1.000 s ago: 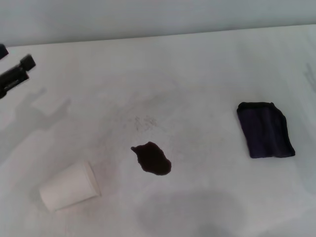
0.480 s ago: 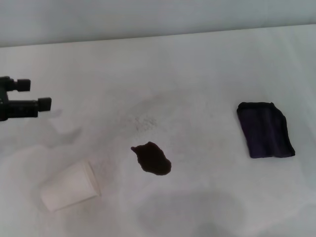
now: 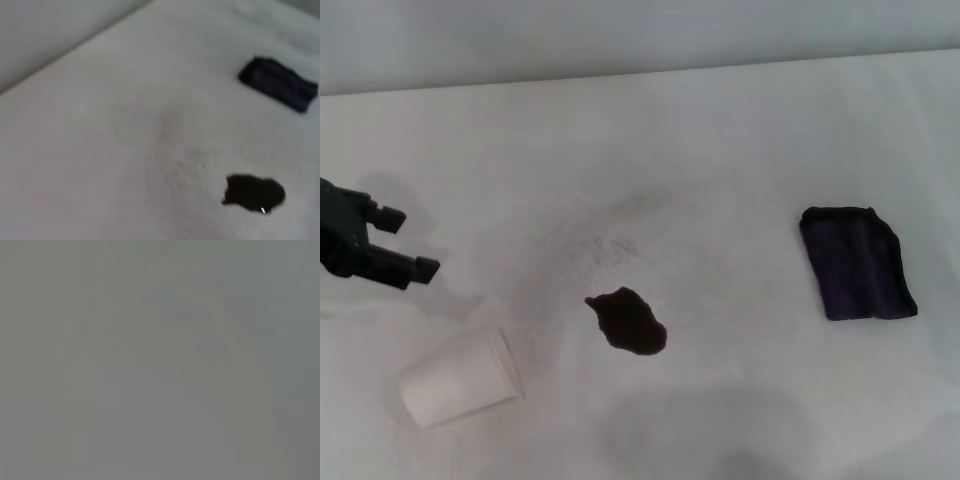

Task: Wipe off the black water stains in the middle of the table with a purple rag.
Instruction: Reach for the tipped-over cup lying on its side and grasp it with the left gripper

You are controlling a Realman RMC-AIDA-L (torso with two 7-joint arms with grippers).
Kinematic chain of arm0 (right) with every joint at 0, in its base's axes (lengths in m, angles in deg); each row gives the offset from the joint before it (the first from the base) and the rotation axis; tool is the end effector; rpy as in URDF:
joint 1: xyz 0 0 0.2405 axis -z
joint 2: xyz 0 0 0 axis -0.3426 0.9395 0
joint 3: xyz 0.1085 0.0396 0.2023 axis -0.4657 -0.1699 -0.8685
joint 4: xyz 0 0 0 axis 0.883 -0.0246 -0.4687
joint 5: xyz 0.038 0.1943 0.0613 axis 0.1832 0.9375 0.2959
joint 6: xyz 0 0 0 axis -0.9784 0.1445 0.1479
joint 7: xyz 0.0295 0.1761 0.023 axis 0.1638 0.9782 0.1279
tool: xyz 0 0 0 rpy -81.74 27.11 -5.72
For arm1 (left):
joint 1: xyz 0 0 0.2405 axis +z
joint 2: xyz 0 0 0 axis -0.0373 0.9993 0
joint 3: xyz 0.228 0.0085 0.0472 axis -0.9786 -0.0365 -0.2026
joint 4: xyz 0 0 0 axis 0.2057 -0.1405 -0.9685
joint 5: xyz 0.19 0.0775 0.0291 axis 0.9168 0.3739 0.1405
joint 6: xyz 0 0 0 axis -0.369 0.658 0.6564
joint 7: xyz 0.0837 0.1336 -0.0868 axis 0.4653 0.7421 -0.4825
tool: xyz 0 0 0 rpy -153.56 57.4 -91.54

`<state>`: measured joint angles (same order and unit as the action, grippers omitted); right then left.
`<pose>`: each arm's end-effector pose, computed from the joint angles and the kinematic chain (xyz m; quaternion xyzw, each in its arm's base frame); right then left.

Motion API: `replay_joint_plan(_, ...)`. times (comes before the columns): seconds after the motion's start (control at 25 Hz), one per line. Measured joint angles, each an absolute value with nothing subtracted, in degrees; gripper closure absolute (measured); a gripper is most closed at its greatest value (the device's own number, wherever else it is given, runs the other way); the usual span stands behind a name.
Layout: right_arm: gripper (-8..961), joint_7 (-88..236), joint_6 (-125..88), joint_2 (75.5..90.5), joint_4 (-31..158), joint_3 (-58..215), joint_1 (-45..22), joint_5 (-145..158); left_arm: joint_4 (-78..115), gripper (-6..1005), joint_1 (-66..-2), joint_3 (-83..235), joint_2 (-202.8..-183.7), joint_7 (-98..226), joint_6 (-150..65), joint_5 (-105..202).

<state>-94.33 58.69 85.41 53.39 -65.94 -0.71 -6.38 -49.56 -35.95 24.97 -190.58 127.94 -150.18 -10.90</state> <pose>0.3807 0.3346 0.1056 -0.5855 0.2393 0.2597 0.7297 -0.2027 0.3470 0.0488 -0.9634 -0.2427 0.0443 0.1053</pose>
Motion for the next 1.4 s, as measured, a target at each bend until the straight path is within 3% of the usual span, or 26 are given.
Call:
replay_joint_plan(0.36,132,-94.05,58.6,85.42,53.39,-65.94,-0.47,-3.23,-51.79,138,-38.88,16.8,-192.83,127.97,-151.01,-2.23)
replay_joint_plan(0.72,132,-92.87,58.53,85.49,53.88,-65.99,-0.11,-2.68,-52.25,139,-39.48,10.94,-196.74,128.47,-151.62,2.49)
replay_joint_plan(1.4,133,-92.68,58.62,85.42,54.01,-66.03,1.25,-2.64,-58.26,140,-36.31,4.4,-197.24,122.01,-155.37,3.13)
